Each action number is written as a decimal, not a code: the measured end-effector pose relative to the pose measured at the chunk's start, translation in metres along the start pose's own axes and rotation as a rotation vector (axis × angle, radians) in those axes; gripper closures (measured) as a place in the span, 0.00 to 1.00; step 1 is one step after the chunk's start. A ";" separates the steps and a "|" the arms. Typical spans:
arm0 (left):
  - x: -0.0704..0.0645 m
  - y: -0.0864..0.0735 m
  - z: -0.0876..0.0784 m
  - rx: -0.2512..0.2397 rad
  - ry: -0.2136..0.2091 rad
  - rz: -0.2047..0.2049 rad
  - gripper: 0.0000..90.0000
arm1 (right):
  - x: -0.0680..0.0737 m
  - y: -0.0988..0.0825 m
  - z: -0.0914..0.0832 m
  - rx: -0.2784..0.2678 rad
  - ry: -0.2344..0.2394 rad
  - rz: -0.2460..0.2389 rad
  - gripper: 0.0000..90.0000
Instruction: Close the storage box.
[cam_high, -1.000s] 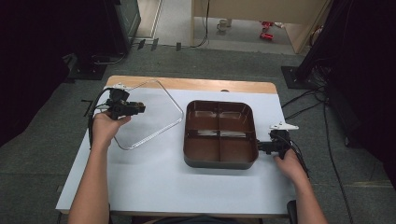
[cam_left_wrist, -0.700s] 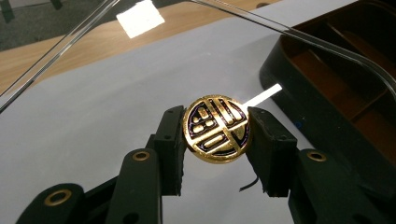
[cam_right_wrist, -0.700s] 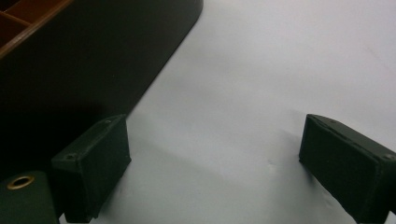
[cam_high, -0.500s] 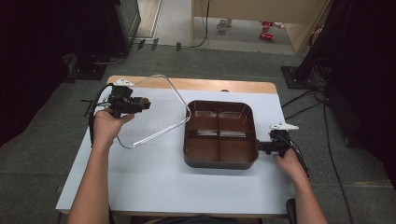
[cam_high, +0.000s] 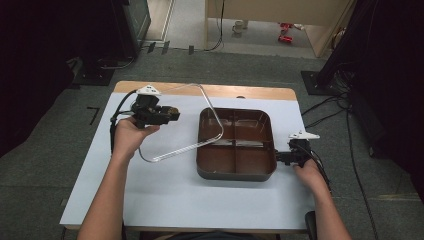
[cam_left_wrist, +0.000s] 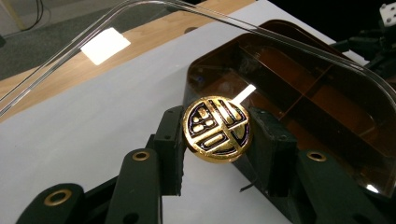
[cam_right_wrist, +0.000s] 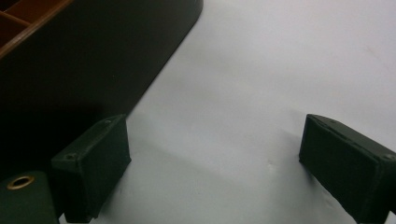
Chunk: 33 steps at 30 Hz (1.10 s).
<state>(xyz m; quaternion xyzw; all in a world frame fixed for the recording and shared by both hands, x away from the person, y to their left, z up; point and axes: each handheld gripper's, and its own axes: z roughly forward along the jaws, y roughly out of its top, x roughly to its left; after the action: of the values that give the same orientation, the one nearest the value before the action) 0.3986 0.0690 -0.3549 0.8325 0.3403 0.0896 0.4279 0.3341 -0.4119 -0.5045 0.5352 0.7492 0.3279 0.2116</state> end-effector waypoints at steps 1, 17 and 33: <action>-0.003 0.001 0.002 0.004 -0.001 0.010 0.66 | 0.000 0.000 0.000 0.000 0.000 0.000 0.09; -0.041 0.012 0.059 0.077 -0.090 0.138 0.66 | 0.000 0.000 0.000 -0.001 0.000 0.001 0.09; -0.067 0.020 0.090 0.080 -0.150 0.192 0.66 | 0.000 0.000 0.000 -0.002 0.000 0.003 0.09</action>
<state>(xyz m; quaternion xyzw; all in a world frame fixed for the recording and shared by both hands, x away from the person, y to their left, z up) 0.3979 -0.0409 -0.3858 0.8821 0.2293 0.0542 0.4079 0.3340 -0.4117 -0.5045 0.5361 0.7480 0.3289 0.2117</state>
